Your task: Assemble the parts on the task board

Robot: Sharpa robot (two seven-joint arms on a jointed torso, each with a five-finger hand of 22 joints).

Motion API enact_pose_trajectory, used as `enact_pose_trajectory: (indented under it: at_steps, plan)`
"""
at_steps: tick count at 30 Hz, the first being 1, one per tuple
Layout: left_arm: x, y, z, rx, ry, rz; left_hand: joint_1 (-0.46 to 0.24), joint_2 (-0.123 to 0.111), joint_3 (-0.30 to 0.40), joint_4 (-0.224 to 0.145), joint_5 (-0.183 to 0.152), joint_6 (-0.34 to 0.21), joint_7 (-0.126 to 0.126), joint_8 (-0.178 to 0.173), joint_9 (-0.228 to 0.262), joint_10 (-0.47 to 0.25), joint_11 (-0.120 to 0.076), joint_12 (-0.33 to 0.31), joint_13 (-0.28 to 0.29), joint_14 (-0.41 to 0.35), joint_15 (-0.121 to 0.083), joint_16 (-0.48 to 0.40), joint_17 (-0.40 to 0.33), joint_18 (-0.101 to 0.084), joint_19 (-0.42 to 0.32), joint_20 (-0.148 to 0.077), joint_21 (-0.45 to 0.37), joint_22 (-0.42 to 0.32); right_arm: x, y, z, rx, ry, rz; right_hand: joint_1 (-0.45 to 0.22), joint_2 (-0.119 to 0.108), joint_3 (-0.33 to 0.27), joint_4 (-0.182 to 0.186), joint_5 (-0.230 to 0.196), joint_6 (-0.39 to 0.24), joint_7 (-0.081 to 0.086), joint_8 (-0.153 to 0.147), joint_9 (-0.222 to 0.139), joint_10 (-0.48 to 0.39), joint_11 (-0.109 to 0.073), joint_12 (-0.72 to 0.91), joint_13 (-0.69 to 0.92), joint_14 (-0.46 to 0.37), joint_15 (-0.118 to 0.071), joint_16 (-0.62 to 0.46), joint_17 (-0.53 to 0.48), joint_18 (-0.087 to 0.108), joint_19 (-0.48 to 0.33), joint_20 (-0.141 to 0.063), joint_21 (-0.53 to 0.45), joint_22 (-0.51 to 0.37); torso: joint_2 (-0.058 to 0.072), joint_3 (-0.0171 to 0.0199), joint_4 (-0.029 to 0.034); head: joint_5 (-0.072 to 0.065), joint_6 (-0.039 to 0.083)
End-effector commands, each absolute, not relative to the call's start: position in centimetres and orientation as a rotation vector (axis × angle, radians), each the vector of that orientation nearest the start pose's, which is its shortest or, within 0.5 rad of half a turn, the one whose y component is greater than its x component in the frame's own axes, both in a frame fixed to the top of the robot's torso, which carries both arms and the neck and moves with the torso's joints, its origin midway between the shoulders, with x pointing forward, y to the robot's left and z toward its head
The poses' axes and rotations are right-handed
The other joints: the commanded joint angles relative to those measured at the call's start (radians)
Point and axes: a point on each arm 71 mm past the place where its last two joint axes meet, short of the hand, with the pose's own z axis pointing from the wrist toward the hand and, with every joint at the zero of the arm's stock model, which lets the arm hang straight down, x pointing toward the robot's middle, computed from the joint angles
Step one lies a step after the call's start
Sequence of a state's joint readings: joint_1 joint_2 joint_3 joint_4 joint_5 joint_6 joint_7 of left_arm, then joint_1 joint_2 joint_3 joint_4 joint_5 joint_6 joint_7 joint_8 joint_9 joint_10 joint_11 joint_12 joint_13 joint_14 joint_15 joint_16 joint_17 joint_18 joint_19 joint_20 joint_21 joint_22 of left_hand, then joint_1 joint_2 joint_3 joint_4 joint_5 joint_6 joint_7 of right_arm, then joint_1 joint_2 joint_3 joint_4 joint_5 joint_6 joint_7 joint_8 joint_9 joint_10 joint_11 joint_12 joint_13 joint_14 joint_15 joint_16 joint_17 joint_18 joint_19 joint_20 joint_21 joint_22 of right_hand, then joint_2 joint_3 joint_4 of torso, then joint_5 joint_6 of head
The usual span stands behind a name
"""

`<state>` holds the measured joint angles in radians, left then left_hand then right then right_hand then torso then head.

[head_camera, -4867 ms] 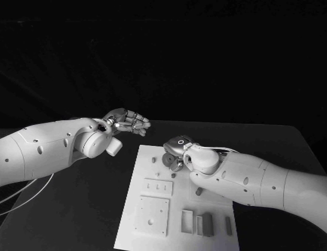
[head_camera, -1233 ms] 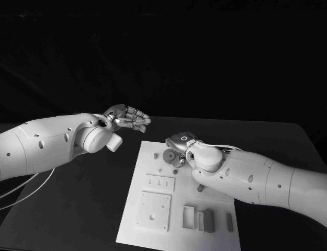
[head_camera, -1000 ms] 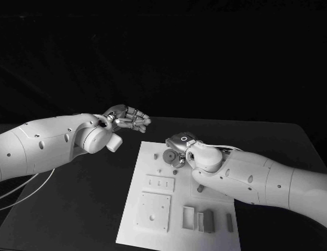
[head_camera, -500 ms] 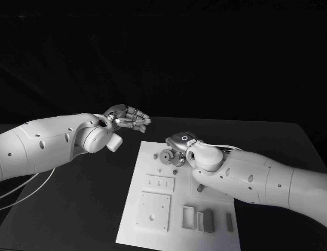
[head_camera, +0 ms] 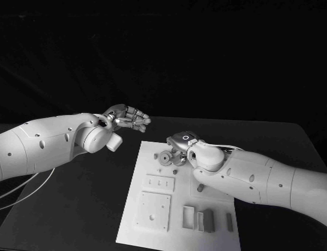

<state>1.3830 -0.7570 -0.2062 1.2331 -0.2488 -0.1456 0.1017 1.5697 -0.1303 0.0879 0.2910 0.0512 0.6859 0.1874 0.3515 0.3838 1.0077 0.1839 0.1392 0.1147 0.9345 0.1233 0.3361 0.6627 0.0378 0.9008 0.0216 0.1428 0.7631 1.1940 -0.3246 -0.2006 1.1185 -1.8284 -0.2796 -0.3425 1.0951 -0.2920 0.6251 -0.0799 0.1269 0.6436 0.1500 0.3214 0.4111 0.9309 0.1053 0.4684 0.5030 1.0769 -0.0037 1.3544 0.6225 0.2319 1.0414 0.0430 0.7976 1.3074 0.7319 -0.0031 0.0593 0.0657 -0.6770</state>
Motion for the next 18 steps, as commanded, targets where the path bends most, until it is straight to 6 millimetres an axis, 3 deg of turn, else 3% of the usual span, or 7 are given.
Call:
enact_pose_trajectory:
  at_steps: [1,5,7,18]
  plan:
    - [54.74,24.90,-17.08,-0.867,1.761,-1.176,-0.008,0.000,0.007,-0.001,0.000,-0.009,0.047,-0.002,-0.001,-0.006,-0.001,-0.005,0.000,0.007,0.000,-0.006,0.001,0.014,0.007,0.002,-0.005,0.001,51.20,-4.75,-25.04,-0.542,1.621,0.331,0.004,0.008,0.004,0.003,-0.003,0.006,0.000,0.008,0.001,0.001,0.002,-0.006,-0.002,-0.003,0.001,0.005,0.000,0.030,-0.008,-0.001,-0.003,0.019,0.000,-0.0003,-0.0004,-0.001,0.001]
    - [54.73,24.83,-17.08,-0.866,1.762,-1.177,-0.007,0.000,0.008,-0.001,0.000,-0.009,0.047,-0.002,-0.001,-0.006,-0.001,-0.005,0.000,0.007,0.000,-0.006,0.002,0.014,0.007,0.002,-0.005,0.002,51.20,-4.75,-25.03,-0.541,1.621,0.331,0.008,0.010,0.005,0.002,-0.003,0.008,0.001,0.010,0.002,0.003,0.001,-0.005,-0.003,-0.003,0.001,0.006,0.001,0.030,-0.008,-0.001,-0.003,0.020,0.000,-0.0006,-0.0002,-0.002,0.001]
    - [54.73,24.84,-17.08,-0.866,1.762,-1.177,-0.007,0.000,0.008,-0.001,0.000,-0.009,0.047,-0.002,-0.001,-0.006,-0.001,-0.005,0.000,0.007,0.000,-0.006,0.002,0.014,0.007,0.002,-0.005,0.002,51.18,-4.76,-25.02,-0.540,1.619,0.333,0.009,0.008,-0.001,-0.002,-0.072,0.009,0.002,0.011,0.002,0.006,0.000,-0.004,-0.004,-0.004,0.000,0.007,0.001,0.030,-0.009,-0.002,-0.002,0.020,0.000,-0.0004,0.0000,-0.002,0.002]
    - [54.72,24.99,-17.08,-0.867,1.759,-1.175,-0.007,0.000,0.008,-0.001,0.000,-0.009,0.047,-0.001,-0.001,-0.006,-0.001,-0.005,0.000,0.007,0.000,-0.007,0.002,0.014,0.007,0.002,-0.006,0.002,50.34,-4.96,-24.25,-0.525,1.592,0.384,0.012,0.007,-0.003,-0.002,-0.072,0.015,0.004,0.015,0.002,0.013,-0.002,0.000,-0.005,-0.003,-0.002,0.008,0.001,0.030,-0.008,-0.001,-0.001,0.020,0.000,-0.0004,-0.0006,-0.001,0.004]
